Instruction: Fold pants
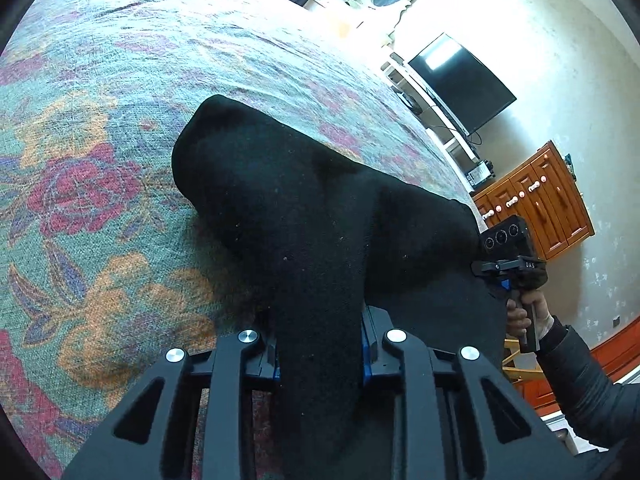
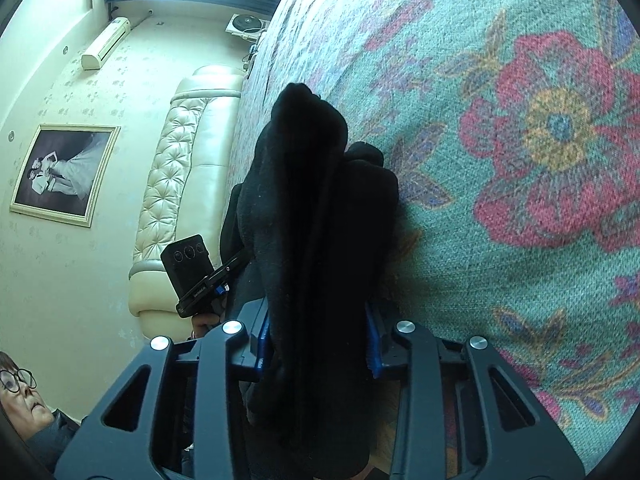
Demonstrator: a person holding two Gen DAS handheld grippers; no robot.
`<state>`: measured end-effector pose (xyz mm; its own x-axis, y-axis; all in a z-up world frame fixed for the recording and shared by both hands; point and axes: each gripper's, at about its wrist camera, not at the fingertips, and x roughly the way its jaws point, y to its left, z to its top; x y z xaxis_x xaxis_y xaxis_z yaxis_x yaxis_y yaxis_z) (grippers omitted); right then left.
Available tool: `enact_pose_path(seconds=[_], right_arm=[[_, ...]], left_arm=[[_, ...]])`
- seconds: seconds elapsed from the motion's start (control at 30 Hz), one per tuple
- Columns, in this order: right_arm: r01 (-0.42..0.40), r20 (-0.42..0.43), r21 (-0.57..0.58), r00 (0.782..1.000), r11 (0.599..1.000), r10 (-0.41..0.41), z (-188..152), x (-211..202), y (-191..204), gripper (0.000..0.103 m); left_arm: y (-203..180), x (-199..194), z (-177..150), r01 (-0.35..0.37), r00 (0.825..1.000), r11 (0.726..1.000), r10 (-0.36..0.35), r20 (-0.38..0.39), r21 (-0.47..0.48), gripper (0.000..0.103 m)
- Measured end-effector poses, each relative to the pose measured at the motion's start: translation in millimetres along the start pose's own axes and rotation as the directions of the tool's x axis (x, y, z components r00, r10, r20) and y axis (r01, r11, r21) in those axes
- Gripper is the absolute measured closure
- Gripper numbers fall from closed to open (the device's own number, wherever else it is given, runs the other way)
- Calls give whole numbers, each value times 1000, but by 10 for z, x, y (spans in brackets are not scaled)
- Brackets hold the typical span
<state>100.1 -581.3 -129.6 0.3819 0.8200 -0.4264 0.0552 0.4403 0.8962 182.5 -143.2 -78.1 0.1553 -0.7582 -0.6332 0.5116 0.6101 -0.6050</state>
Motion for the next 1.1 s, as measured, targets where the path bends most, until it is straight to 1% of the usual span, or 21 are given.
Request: enact_pose_path(seconds=[0.13, 0.33, 0.5, 0.67, 0.9, 1.1], right_arm=[[-6, 19, -3, 1000, 1000, 6, -30, 39, 55, 72], [5, 22, -27, 1000, 1000, -4, 15, 126, 178, 73], [-1, 17, -42, 1000, 999, 2, 85, 250, 249, 73], [-12, 0, -55, 1000, 998, 12, 193, 495, 348, 73], [-36, -31, -64, 999, 997, 34, 429, 896, 481, 73], [-47, -61, -76, 997, 996, 42, 618, 1252, 608, 73]], left_arm=[[2, -18, -3, 19, 1000, 1000, -19, 22, -22, 79], [-17, -18, 40, 8, 999, 1000, -7, 42, -30, 80], [52, -110, -20, -14, 998, 999, 17, 65, -36, 81], [167, -261, -35, -43, 995, 998, 47, 84, -52, 81], [430, -491, -23, -86, 990, 992, 95, 102, -89, 81], [633, -693, -3, -105, 985, 986, 121, 126, -128, 81]])
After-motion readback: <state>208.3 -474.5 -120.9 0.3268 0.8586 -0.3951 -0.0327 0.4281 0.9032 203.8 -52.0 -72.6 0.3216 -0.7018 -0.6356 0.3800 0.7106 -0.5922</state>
